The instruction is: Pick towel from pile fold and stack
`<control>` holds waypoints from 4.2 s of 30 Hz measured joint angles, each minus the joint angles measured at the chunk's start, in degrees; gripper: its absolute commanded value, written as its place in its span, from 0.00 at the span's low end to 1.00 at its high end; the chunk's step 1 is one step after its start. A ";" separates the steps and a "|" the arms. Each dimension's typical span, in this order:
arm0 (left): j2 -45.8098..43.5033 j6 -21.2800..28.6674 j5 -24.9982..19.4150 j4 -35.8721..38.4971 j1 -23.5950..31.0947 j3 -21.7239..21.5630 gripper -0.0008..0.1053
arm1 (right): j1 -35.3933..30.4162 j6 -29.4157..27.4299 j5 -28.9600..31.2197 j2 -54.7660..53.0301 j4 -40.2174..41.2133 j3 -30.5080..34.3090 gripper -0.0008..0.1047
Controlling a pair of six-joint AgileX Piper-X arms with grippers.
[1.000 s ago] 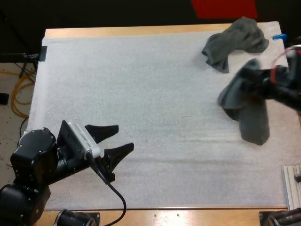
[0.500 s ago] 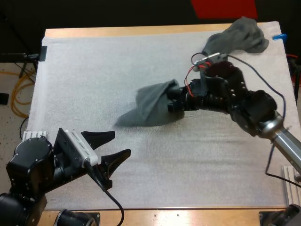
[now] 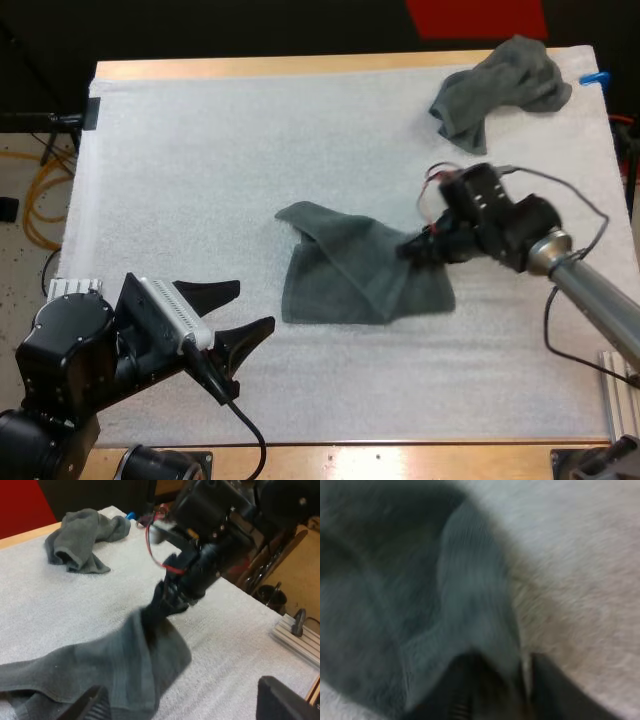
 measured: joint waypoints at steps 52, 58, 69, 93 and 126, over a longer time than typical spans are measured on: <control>0.00 0.11 -3.43 5.37 0.00 0.05 0.58 | -4.89 11.49 -6.09 -21.91 -3.20 25.76 0.69; 0.00 0.11 -3.51 7.16 0.00 2.22 0.58 | -4.89 12.96 -8.57 -13.91 -7.44 25.76 0.58; 0.00 0.11 -3.51 8.31 0.00 4.14 0.58 | -4.89 14.62 -13.72 -3.51 -14.76 25.76 0.51; 4.30 1.58 -3.66 5.53 0.00 8.98 0.58 | -4.89 15.74 -15.64 -6.09 -9.13 25.76 0.01; 57.53 -6.19 -3.78 -16.39 0.00 10.12 0.58 | -4.89 15.60 -15.59 -7.87 -6.93 25.76 0.01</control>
